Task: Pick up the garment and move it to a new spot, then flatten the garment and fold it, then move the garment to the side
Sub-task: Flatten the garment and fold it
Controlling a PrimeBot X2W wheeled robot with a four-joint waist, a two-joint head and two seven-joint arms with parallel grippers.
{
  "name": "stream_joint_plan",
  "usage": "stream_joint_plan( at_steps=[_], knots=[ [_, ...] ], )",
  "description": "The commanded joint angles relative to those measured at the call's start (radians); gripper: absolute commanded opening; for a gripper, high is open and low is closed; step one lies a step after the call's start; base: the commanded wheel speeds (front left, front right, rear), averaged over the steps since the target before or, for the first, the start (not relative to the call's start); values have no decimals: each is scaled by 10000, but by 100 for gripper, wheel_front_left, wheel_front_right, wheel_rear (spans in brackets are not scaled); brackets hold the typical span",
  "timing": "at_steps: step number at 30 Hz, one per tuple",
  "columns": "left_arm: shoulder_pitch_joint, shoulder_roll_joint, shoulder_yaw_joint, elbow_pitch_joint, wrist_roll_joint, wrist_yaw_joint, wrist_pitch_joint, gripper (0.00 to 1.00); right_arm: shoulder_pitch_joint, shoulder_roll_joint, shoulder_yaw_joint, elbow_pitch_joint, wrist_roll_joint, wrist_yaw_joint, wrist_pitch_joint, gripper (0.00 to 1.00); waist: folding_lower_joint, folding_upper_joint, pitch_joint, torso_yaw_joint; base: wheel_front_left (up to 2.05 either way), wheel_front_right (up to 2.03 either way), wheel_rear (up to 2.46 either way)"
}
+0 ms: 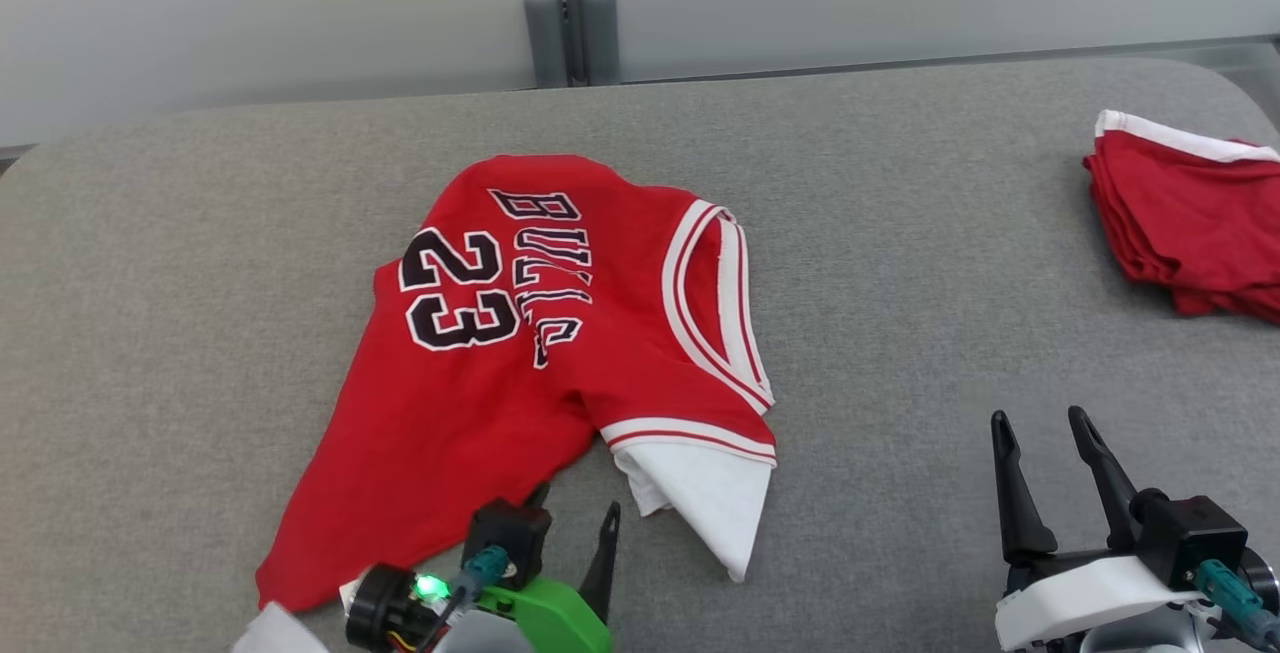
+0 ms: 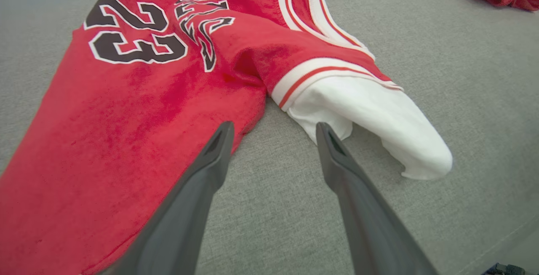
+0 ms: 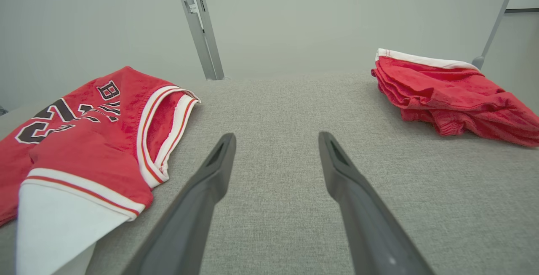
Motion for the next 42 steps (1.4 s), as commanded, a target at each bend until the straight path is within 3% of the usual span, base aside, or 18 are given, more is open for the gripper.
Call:
stream_joint_plan(
  at_steps=[1, 5, 15, 16, 17, 25, 29, 34, 36, 37, 38, 39, 42],
  knots=[
    [-126, -164, -144, 349, -172, -178, 287, 100, -68, -35, -43, 0, 95, -4, 0, 100, 0, 0, 91, -603, 0, 0, 0],
    [-336, -558, -424, 1305, -415, -522, 771, 100, -36, -32, -148, 16, 125, -2, 0, 100, 0, 0, 243, -1153, 0, 0, 0],
    [-895, -1186, 29, 2882, -692, -465, 54, 100, 64, -29, -162, 14, 223, -4, 0, 100, 0, 0, 494, -1755, 0, 0, 0],
    [-940, -1253, 32, 3150, -774, -533, 155, 45, 22, -29, -144, 9, 224, -2, 0, 100, 0, 0, 510, -1776, 0, 0, 0],
    [-986, -1306, 33, 3347, -824, -615, 205, 0, -15, -29, -134, -1, 228, -2, 0, 100, 0, 0, 528, -1785, 0, 0, 0],
    [-896, -1320, -77, 3846, -1245, -1265, 409, 0, 141, -27, -337, -8, 210, -2, 0, 100, 0, 0, 383, -1447, 0, 0, 0],
    [-384, -717, 75, 2627, -1470, -1308, 508, 0, 306, -29, -445, 12, 250, -2, 0, 100, 0, 0, 146, -1095, 0, 0, 0],
    [705, 238, 176, -9, -2075, -1178, 1278, 0, 434, -30, -451, 2, 269, -2, 0, 100, 0, 0, -66, -609, 0, 0, 0],
    [1150, 321, 269, -811, -2597, -1214, 1570, 0, 443, -32, -455, 25, 268, -2, 0, 100, 0, 0, -85, -411, 0, 0, 0],
    [1281, 387, 277, -1051, -2696, -1226, 1661, 17, 426, -30, -423, 33, 252, -2, 0, 100, 0, 0, -76, -337, 0, 0, 0],
    [1388, 400, 324, -1229, -2886, -1255, 1723, 64, 394, -29, -383, 66, 248, -2, 0, 100, 0, 0, -75, -262, 0, 0, 0],
    [1537, 267, 394, -1330, -3198, -1285, 1760, 100, 375, -29, -370, 85, 239, -2, 0, 100, 0, 0, -86, -194, 0, 0, 0],
    [1839, -200, 809, -1553, -4054, -1499, 1522, 100, 370, -33, -384, 111, 247, -2, 0, 100, 0, 0, -137, -2, 0, 0, 0]
  ],
)
